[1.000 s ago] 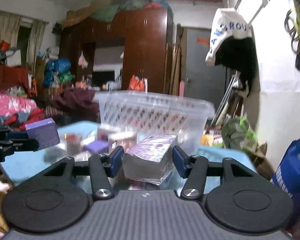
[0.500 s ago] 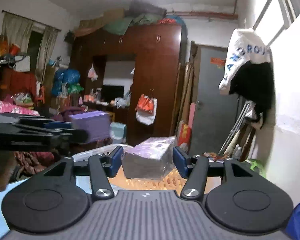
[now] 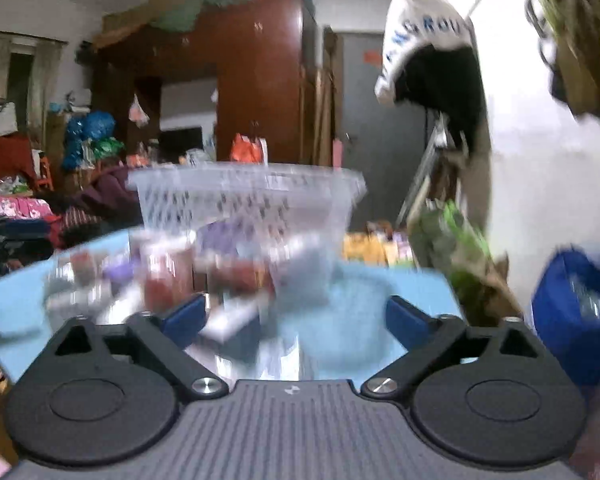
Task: Organize objects
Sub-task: 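Grasp a white-and-blue medicine box with left gripper while right grasps a wrapped blue box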
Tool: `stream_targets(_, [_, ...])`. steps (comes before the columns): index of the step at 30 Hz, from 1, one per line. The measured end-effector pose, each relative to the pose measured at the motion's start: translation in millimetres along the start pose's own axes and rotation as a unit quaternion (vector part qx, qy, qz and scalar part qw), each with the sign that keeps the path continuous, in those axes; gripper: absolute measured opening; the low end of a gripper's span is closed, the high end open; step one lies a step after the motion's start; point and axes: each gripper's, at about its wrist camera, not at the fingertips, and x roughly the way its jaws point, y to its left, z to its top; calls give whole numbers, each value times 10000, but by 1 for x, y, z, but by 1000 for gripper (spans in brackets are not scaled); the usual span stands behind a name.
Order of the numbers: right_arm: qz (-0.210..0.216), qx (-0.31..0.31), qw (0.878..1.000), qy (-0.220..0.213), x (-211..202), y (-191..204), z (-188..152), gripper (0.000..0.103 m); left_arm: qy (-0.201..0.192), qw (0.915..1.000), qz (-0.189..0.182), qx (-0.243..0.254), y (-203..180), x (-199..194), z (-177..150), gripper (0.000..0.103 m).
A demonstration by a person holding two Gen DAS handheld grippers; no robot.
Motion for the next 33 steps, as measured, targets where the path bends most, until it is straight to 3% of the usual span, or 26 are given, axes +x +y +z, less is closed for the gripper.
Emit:
stream_targets(2, [-51,11,9999,116,-1,-1,-6,73,34,10000,60,65,-4,-2,-9,78])
stream_targets(5, [4,1,9993,371,7,0,-11,57,182,9997,28,-145,2,5,-16,78])
stream_targets(10, [307,-82,9967,741,17,5,-23,56,383,9993,0,-40,-7,14,-26,78])
stream_targets(12, [309,-111,9967,742,16,6,-26,50,383,9993,-9,-4,-10,15,-27,78])
stream_targets(14, [369,-37,9968,711,14,5,-28,36,381,9993,-22,-36,-11,17,-28,75])
stream_targets(16, [320,-37,9969,712,14,5,-28,36,418,9991,-2,-91,-11,20,-29,62])
stream_targets(17, [313,-45,9970,708,14,5,-29,35,468,9989,-46,-89,-12,21,-30,41])
stream_targets(18, [303,-26,9971,697,13,5,-29,35,472,9988,-59,-62,-15,23,-29,38])
stream_targets(22, [271,61,9977,616,11,2,-29,35,302,9995,29,22,-20,18,-30,35])
stream_targets(29, [205,186,9991,315,1,-2,-25,34,-138,9998,-131,-62,-18,-3,-25,35])
stream_targets(33, [345,304,9989,17,-7,-1,-17,34,-357,9992,-98,-165,-12,-15,-23,35])
